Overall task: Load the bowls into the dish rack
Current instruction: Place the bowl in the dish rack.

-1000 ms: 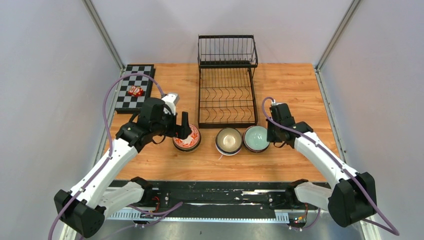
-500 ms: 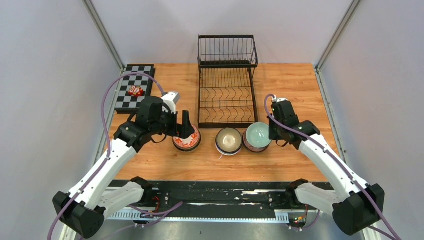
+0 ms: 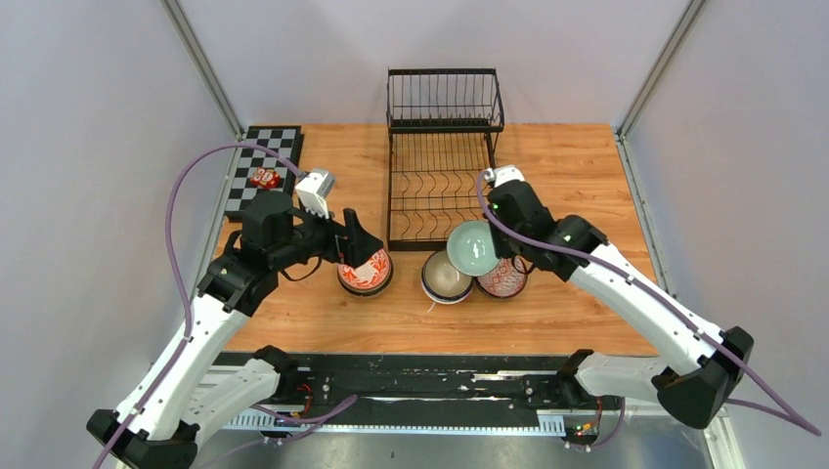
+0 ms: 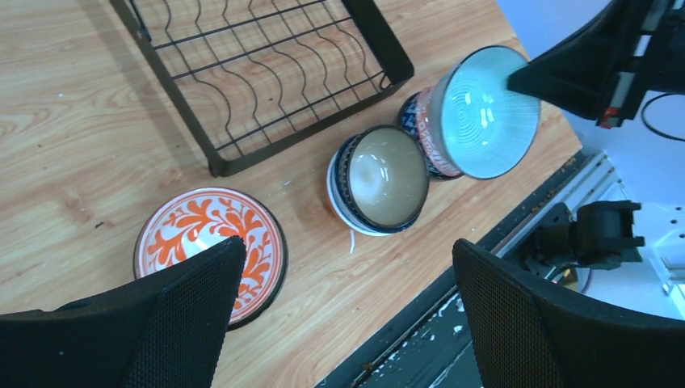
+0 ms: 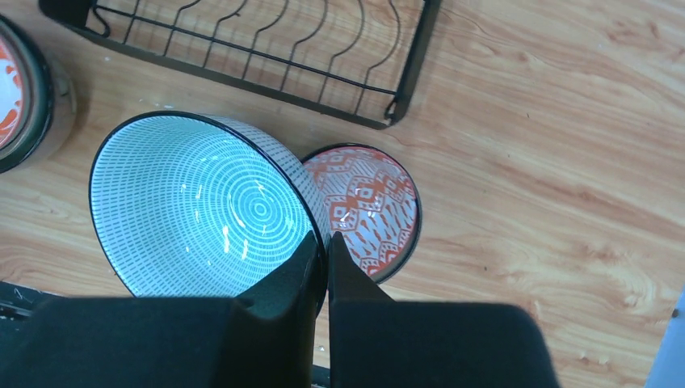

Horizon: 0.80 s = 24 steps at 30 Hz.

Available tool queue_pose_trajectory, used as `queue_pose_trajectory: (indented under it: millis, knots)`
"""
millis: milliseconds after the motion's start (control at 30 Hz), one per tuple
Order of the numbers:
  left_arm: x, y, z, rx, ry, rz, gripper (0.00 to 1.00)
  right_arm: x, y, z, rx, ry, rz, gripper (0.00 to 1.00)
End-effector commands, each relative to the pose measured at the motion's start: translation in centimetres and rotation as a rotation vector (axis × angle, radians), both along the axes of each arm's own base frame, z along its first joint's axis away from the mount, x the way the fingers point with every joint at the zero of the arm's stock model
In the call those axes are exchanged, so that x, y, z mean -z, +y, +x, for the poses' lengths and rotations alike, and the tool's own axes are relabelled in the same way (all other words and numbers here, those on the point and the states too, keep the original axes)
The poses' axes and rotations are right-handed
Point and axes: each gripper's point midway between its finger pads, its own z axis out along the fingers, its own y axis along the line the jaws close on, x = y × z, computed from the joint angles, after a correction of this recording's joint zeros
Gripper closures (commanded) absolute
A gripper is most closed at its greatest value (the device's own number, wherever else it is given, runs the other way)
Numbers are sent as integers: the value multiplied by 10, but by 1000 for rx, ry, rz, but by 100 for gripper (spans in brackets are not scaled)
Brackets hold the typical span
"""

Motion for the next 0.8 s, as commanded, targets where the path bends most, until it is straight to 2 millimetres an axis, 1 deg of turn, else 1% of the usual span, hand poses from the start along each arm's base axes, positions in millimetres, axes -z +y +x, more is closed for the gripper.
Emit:
queue_pose_trajectory:
  millis: [0, 100, 200, 367, 500, 633, 667, 767]
  knots:
    - [-11, -14, -8, 69, -8, -67, 0, -20, 24, 1, -39, -55, -16, 97]
    - [-5, -16, -10, 77, 15, -77, 1, -25, 47, -2, -89, -71, -25, 97]
    - [0, -19, -10, 72, 31, -76, 2, -28, 66, -3, -121, -85, -27, 97]
    - [18, -34, -13, 66, 73, -50, 6, -29, 92, -7, -170, -86, 5, 97]
    - [35, -42, -8, 30, 101, -7, 14, -29, 104, -12, -198, -89, 14, 97]
    - [49, -54, -6, 20, 133, 3, 21, -29, 107, -15, -202, -97, 18, 97]
    - [54, -55, -3, 6, 142, 17, 22, -29, 108, -16, -204, -98, 21, 97]
    - [63, -60, 0, -12, 157, 34, 26, -30, 110, -18, -208, -104, 31, 97]
